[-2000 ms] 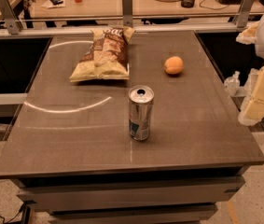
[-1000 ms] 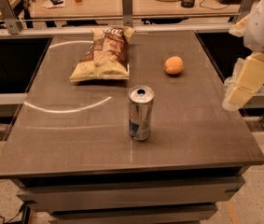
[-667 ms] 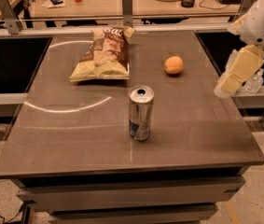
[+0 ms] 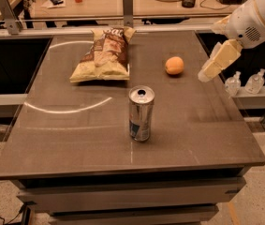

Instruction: Pick orange

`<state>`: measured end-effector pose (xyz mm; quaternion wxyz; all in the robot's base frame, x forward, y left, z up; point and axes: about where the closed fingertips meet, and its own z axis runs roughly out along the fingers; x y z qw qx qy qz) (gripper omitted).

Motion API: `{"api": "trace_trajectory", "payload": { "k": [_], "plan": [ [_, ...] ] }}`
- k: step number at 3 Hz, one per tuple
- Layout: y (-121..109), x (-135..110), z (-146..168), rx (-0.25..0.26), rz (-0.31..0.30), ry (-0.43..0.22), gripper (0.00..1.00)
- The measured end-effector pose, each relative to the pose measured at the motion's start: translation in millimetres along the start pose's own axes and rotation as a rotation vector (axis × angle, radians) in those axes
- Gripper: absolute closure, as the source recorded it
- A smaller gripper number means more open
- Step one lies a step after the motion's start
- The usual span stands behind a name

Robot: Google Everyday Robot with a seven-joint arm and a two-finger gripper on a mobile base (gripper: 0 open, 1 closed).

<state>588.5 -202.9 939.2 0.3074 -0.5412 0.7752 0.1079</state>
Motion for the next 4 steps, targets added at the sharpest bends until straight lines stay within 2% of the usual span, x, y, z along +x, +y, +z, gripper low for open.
{"api": "trace_trajectory", "payload": {
  "k": [1,2,3,4],
  "plan": [
    [-18,-8,31,-0.013,-0.063,-0.006,0.0],
    [-35,-14,65,-0.05,-0.104,0.013,0.0],
    [-43,-16,93,-0.091,-0.105,0.021,0.0],
    [-49,-11,115,-0.139,-0.063,0.014,0.0]
  ]
}}
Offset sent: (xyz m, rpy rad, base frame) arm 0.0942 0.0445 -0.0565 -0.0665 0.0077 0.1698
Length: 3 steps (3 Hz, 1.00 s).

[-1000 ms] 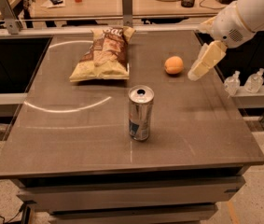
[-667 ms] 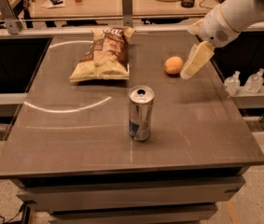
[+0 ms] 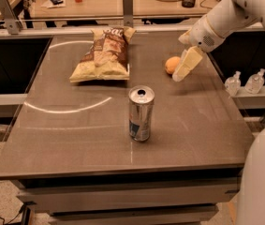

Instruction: Pick orange

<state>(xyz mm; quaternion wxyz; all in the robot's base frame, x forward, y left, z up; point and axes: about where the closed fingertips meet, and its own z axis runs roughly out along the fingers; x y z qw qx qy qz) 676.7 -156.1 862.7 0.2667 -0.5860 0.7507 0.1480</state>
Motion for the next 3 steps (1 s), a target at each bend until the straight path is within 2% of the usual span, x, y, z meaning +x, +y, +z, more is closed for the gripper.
{"api": "trace_trajectory", "payload": {
  "k": [2,3],
  "plan": [
    [-5,9,25,-0.064,0.062,-0.01,0.0],
    [-6,7,30,-0.086,0.056,-0.008,0.2]
  ]
}}
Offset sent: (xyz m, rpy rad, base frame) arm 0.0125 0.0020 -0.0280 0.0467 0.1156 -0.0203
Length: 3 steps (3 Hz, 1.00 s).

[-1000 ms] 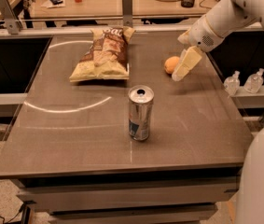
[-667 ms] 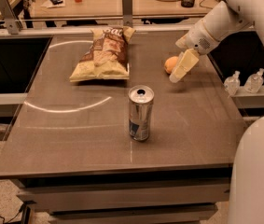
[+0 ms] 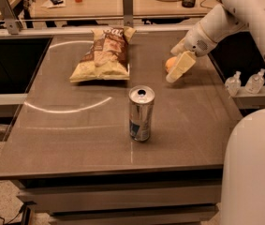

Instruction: Pick orange

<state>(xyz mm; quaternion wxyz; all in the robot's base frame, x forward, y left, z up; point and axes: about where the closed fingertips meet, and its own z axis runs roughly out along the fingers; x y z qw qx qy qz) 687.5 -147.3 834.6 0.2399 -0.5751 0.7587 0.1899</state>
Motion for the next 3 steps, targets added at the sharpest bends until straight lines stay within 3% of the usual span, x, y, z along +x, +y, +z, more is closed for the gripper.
{"api": "trace_trajectory", "payload": {
  "k": [3],
  "plan": [
    [0.2,-11.7,-2.4,-0.009,-0.057,0.016,0.88]
  ]
}}
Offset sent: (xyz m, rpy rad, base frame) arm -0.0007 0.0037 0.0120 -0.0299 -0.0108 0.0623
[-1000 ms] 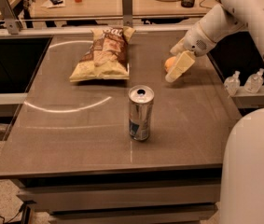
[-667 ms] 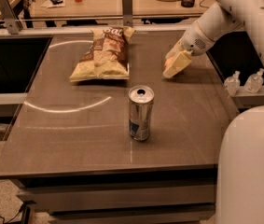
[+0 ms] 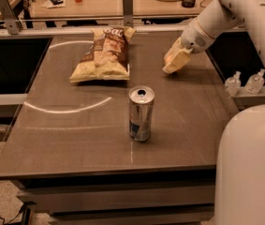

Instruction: Pick orange

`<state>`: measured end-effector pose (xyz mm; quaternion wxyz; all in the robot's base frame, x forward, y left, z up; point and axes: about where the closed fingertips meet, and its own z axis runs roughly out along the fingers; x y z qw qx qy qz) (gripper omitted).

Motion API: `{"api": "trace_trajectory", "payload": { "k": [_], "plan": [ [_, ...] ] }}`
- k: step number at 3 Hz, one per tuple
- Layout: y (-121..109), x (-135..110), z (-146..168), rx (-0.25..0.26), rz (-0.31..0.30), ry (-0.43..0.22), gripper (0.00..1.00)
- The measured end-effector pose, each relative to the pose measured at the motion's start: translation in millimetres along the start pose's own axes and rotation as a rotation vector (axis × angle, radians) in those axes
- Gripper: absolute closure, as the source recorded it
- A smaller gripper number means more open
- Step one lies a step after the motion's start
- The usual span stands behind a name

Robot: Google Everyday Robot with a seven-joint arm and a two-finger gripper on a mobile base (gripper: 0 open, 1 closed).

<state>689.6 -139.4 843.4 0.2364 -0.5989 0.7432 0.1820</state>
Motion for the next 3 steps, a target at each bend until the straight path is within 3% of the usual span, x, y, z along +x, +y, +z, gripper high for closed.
{"api": "trace_trajectory", "payload": {
  "k": [1,2,3],
  "plan": [
    [2,-13,-25,0.03,-0.004,-0.048,1.0],
    [7,-31,-66,0.067,0.0,-0.153,1.0],
    [11,-37,-92,0.058,0.03,-0.29,1.0]
  ]
}}
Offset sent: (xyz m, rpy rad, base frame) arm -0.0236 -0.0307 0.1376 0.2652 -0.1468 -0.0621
